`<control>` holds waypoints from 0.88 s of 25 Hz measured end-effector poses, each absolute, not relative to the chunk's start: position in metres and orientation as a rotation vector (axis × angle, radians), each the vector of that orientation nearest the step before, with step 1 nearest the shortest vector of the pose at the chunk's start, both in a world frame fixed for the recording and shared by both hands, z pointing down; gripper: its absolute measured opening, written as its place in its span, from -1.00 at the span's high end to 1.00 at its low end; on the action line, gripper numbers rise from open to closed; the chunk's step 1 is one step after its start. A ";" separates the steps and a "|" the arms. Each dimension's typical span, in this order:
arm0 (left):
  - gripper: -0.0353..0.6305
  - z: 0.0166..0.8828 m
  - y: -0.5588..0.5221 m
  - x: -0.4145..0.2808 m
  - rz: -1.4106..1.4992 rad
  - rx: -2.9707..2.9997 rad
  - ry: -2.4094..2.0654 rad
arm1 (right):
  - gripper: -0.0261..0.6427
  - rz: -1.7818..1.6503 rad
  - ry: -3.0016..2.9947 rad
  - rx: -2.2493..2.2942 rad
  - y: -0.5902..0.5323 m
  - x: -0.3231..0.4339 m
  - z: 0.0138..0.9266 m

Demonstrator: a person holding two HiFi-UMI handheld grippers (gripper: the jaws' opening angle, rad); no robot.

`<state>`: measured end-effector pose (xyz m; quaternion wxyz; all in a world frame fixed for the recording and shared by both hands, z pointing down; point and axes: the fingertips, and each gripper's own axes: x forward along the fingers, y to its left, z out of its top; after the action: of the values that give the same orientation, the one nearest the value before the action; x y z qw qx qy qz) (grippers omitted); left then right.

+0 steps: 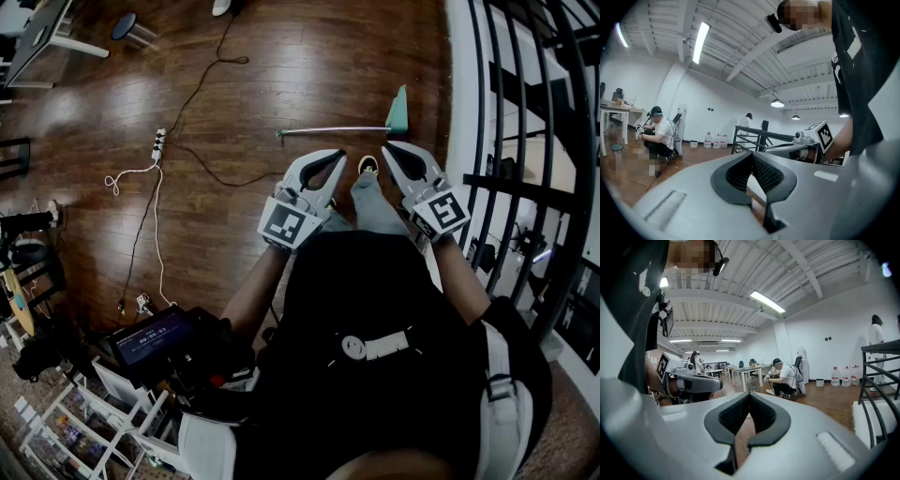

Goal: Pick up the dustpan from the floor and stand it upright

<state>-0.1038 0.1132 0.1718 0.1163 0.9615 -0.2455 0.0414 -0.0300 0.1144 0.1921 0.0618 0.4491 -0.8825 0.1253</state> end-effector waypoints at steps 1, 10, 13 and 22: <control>0.85 0.171 0.105 -0.100 0.131 2.816 -0.726 | 0.91 0.379 -2.664 1.355 0.105 -0.025 0.191; 0.85 0.151 0.061 -0.046 0.199 2.837 -0.730 | 0.91 0.460 -2.718 1.298 0.043 0.040 0.175; 0.85 0.176 0.050 -0.019 0.284 2.807 -0.740 | 0.91 0.477 -2.730 1.273 0.020 0.080 0.194; 0.85 0.203 -0.022 -0.044 0.307 2.660 -0.909 | 0.91 0.446 -2.657 1.118 -0.056 0.066 0.206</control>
<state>-0.0444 -0.0220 0.2030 0.1561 0.9292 -0.3173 0.1074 0.0660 -0.0555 0.2059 0.1119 0.3809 -0.9051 0.1521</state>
